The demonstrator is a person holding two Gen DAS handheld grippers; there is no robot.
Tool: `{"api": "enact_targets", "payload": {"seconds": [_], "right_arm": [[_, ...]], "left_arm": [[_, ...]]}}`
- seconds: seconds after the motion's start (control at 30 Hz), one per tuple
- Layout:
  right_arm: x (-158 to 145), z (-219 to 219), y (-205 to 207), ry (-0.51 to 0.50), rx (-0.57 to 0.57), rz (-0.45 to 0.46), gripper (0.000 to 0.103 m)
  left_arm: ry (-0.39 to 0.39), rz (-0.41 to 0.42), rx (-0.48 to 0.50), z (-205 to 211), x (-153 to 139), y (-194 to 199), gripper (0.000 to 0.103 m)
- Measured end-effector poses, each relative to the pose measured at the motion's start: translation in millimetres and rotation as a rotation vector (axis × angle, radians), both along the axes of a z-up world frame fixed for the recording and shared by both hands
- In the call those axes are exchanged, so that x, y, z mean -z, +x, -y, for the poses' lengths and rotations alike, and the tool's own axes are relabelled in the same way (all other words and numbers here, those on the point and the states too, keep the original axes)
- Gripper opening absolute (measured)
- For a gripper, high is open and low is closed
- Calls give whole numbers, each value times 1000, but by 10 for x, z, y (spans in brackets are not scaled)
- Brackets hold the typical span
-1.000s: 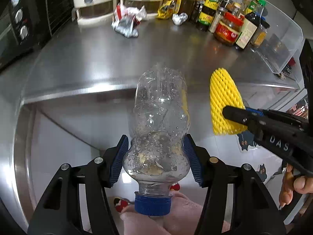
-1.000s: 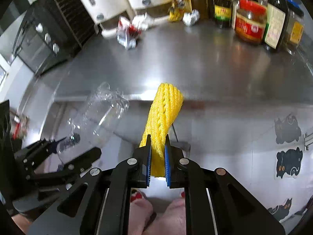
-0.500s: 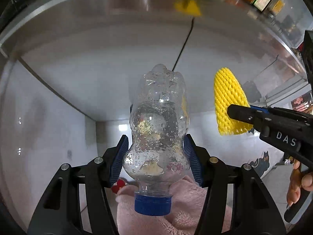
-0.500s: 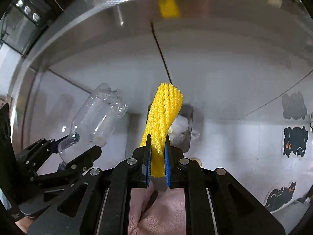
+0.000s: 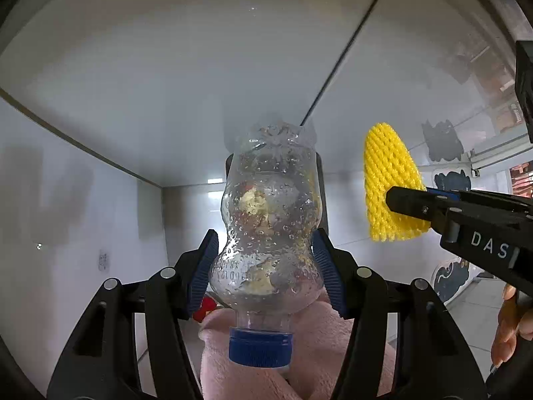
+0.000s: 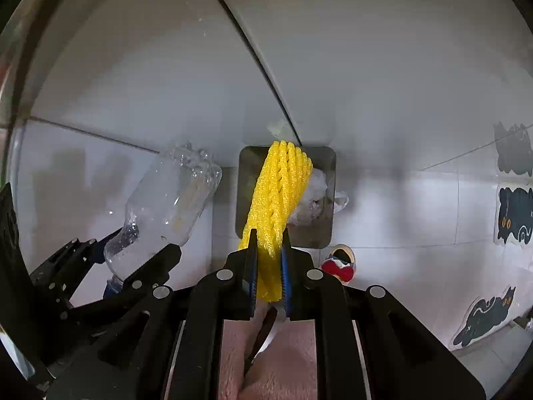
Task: Collect trash
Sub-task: 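Carry the bottle and yellow foam net down over the trash bin, then open both tools to drop the bottle and net into the bin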
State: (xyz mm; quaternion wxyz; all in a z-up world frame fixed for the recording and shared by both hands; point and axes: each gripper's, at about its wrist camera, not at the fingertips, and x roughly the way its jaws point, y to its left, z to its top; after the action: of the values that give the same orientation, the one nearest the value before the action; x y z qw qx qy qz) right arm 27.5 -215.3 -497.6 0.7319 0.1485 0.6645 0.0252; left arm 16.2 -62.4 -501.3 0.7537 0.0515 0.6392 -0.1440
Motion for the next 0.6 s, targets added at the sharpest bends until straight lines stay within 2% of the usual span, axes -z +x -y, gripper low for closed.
{"api": "enact_targets", "payload": {"seconds": [0.17,0.33,0.47,0.6], "right_arm": [[204,-61,131,-14,3,-25,15],[221,-33,163,12,2,-33,16],[168,45,131,17,25,-27,30],[88,35,175,17,31,-18,36]], "left_arm": [[11,-25,-3,30,181,110,56],[9,-37,2,-4,217,153,56],[6,-43,4,0,201,213,56],[0,-25,8,6,153,255,60]]}}
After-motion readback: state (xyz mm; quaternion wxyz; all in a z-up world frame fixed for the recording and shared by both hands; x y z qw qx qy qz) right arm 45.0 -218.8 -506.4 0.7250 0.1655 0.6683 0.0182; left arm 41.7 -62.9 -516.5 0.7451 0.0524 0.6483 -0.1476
